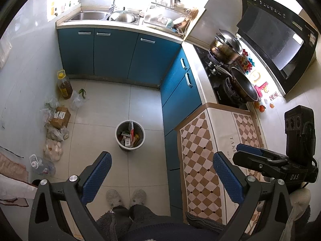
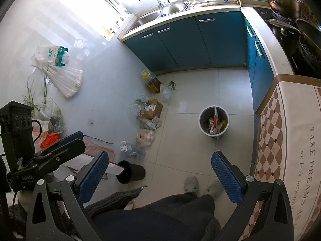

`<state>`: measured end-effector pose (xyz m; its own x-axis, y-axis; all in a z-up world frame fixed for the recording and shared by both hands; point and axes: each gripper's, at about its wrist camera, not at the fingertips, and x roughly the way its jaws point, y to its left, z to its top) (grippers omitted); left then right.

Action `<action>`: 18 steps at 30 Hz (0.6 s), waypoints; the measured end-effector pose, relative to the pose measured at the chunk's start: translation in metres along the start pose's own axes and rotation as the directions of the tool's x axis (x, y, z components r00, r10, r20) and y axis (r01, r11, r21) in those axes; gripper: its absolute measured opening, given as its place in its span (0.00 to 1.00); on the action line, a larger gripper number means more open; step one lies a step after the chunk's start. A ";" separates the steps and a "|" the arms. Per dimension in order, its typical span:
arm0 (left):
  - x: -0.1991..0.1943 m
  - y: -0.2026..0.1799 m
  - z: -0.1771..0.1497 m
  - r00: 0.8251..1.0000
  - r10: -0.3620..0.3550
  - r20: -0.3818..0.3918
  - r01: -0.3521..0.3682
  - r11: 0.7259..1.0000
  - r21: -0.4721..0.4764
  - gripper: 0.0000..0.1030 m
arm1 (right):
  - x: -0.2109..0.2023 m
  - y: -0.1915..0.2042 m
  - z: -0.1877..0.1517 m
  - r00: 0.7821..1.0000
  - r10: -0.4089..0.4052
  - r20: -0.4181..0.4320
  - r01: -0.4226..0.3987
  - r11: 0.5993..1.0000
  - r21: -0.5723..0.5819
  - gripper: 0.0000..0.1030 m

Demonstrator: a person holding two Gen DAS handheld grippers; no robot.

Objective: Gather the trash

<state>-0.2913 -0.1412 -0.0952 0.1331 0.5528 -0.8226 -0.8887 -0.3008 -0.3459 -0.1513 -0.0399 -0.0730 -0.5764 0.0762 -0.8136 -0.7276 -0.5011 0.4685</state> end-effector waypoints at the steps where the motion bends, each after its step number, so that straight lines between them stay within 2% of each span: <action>1: 0.000 0.001 0.000 1.000 0.001 0.000 -0.001 1.000 0.000 1.00 | 0.000 0.000 0.000 1.000 0.000 -0.001 0.000 1.000 0.001 1.00; 18: 0.001 -0.004 0.000 1.000 -0.001 0.003 0.001 1.000 0.001 1.00 | -0.004 0.001 0.001 1.000 -0.006 0.009 0.006 1.000 0.011 1.00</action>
<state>-0.2877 -0.1389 -0.0946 0.1328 0.5554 -0.8209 -0.8892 -0.2991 -0.3462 -0.1503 -0.0402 -0.0688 -0.5752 0.0870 -0.8134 -0.7353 -0.4908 0.4675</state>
